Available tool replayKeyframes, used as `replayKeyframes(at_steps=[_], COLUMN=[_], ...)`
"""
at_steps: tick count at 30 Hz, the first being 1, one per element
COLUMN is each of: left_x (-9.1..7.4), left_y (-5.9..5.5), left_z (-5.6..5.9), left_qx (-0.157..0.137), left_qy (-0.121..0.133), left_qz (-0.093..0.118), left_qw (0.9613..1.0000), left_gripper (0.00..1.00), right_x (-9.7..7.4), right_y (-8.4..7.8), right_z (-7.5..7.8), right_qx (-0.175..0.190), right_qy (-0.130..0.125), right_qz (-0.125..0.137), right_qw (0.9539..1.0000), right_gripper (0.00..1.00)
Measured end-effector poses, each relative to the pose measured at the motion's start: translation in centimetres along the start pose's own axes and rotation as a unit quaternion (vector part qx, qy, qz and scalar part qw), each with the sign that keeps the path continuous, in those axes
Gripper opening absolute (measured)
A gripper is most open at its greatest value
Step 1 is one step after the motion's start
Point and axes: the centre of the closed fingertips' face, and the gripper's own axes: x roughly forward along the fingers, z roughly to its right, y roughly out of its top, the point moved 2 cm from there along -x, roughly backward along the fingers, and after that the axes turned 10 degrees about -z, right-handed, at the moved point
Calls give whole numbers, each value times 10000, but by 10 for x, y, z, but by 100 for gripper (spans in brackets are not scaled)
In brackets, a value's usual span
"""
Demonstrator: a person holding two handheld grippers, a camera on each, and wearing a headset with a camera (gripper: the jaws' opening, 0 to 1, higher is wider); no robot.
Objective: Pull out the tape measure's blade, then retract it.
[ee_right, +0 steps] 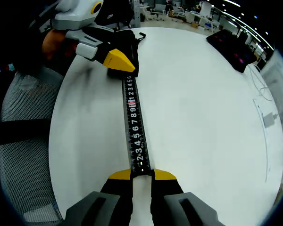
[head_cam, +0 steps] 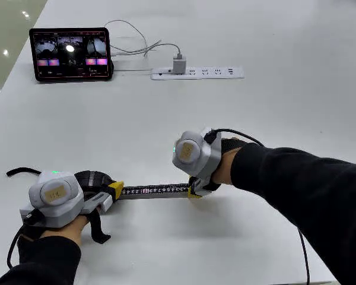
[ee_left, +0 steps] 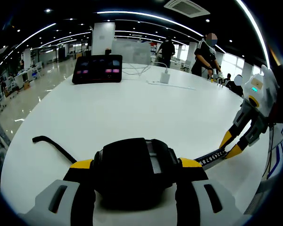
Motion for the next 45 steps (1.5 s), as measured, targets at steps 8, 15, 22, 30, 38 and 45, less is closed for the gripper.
replayKeyframes(at_steps=[8,15,22,30,38,45], left_x=[-3,-3,-2,-1,0,-1], left_y=[0,0,0,0,0,0], left_z=[2,2,1,0,0,1], left_qx=[-19,-10,-9,-2,8,-25], left_qy=[-15,-23,-18,-14,23,-26], left_qz=[-31,-47,-47,-54,-77,-106], left_qw=[10000,10000,10000,10000,10000,9999], left_gripper=[64,64,64,64,64,64], right_x=[1,2,2,2,3,3], right_y=[3,6,8,12,15,16], right_z=[1,1,1,0,0,0], right_qx=[28,-228,-143,-152,-114,-96], right_qy=[-15,-47,-5,-46,-63,-70], right_qz=[7,-65,6,45,68,110], right_qw=[10000,9997,9999,9999,9999,9999], right_gripper=[9,9,9,9,9,9])
